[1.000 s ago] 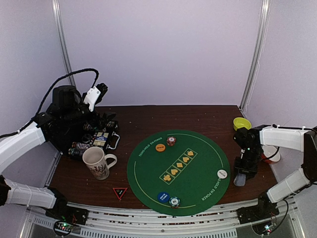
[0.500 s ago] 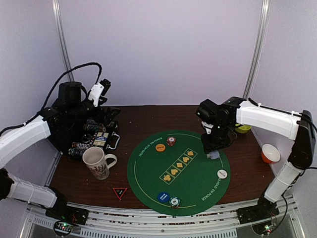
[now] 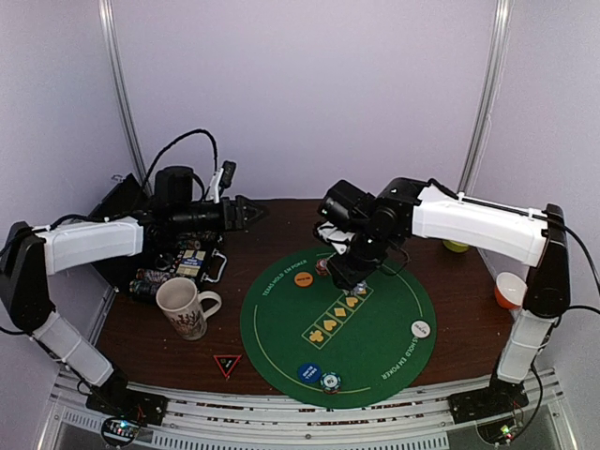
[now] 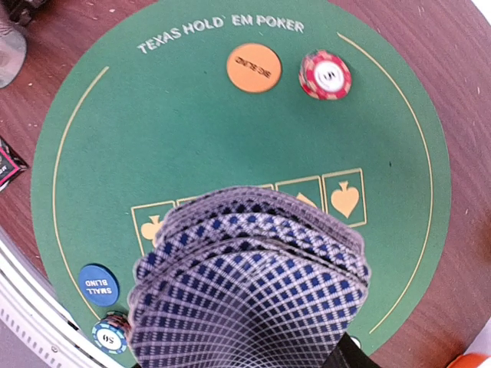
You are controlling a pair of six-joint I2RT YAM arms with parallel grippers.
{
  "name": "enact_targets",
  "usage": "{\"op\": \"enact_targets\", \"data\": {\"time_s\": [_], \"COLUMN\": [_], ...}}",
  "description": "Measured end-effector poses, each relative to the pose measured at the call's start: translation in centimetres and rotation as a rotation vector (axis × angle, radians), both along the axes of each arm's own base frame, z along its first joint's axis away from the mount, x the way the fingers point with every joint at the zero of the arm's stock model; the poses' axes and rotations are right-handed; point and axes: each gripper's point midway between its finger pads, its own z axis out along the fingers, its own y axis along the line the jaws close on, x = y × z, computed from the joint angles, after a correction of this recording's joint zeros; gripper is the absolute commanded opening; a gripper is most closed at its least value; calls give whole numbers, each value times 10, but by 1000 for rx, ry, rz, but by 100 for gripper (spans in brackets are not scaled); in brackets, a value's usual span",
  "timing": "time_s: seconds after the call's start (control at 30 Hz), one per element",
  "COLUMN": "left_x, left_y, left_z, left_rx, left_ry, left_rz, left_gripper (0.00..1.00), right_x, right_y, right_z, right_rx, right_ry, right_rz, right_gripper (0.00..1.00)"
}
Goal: Distribute texas hold em gaming equipment
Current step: Pass from the right arm to the left
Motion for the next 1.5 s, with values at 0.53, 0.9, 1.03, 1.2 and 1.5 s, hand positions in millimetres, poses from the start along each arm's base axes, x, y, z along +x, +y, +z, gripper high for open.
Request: {"op": "enact_targets", "data": {"time_s": [0.53,0.9,1.03,1.2,1.5], "left_x": [-35,-51,-57,-58,-61], "left_y": [-83,-93,-99,-102,-104], "left_z": [-44,-52,-58,-56,-56], "left_rx": [-94,-122,-141,-184,-184], "left_ry": [243,264,272,285,261], "left_rz": [-292,-452,-504,-528,-541], "left_gripper": [67,78,78,78,69], "right_x": [7,7,9,11,13], "right_y": [30,38,42,46,51], "right_z": [11,11,11,11,12], "right_rx": [25,23,29,34,47], "right_ry": [-92,-99,-106,-111,-120], "right_rz": [132,177,189,191,200], "right_gripper": [47,47,47,47,47]}}
